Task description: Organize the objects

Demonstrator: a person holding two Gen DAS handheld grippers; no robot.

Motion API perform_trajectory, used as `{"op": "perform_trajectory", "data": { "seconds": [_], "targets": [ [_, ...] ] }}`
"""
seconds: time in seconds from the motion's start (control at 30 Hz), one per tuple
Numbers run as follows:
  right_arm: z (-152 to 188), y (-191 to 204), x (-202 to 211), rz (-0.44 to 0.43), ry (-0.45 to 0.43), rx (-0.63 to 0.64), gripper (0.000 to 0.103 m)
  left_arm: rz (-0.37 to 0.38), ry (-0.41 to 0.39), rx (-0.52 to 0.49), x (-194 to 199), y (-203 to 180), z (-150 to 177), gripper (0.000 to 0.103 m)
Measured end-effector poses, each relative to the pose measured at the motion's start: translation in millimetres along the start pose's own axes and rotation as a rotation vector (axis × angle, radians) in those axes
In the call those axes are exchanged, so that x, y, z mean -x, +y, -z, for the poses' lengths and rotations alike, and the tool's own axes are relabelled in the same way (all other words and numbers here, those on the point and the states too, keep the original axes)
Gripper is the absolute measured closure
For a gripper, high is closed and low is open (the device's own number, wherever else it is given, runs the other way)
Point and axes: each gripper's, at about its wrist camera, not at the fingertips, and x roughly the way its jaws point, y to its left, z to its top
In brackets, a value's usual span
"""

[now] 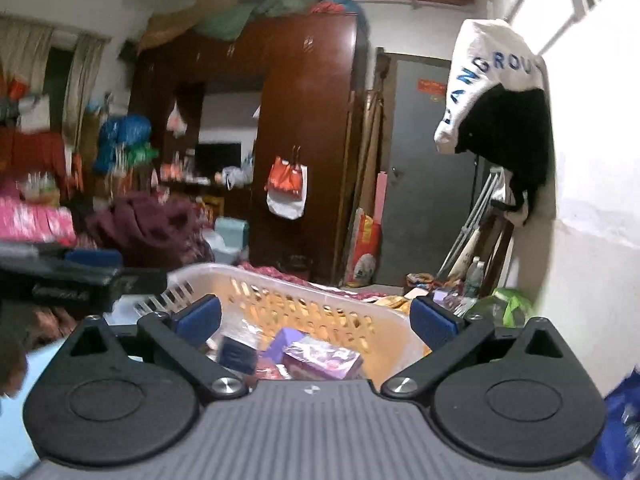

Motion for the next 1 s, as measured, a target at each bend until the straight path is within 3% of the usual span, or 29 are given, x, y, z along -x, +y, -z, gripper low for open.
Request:
{"op": "perform_trajectory", "data": {
  "seconds": [0.13, 0.23, 0.4, 1.0],
  "targets": [
    [2.3, 1.7, 11.1, 0.038, 0.056, -0.049, 0.0, 0.01, 0.022, -0.017, 12.3, 0.9, 2.2, 0.0],
    [10.4, 8.1, 12.0, 0.132, 0.056, -0.016, 0.0, -0.027, 0.033, -0.041, 16.1, -3.5, 4.8, 0.0],
    [11.0, 13.5, 1.2, 0.191, 0.093, 0.062, 0.0, -0.032, 0.052, -0.087, 16.8, -12.5, 6.8, 0.0],
    [19.8, 4.8, 4.6, 0.155, 0.092, -0.016, 0.0, -0.003, 0.104, -0.128, 18.1, -37.0, 22.4, 0.0]
  ]
}}
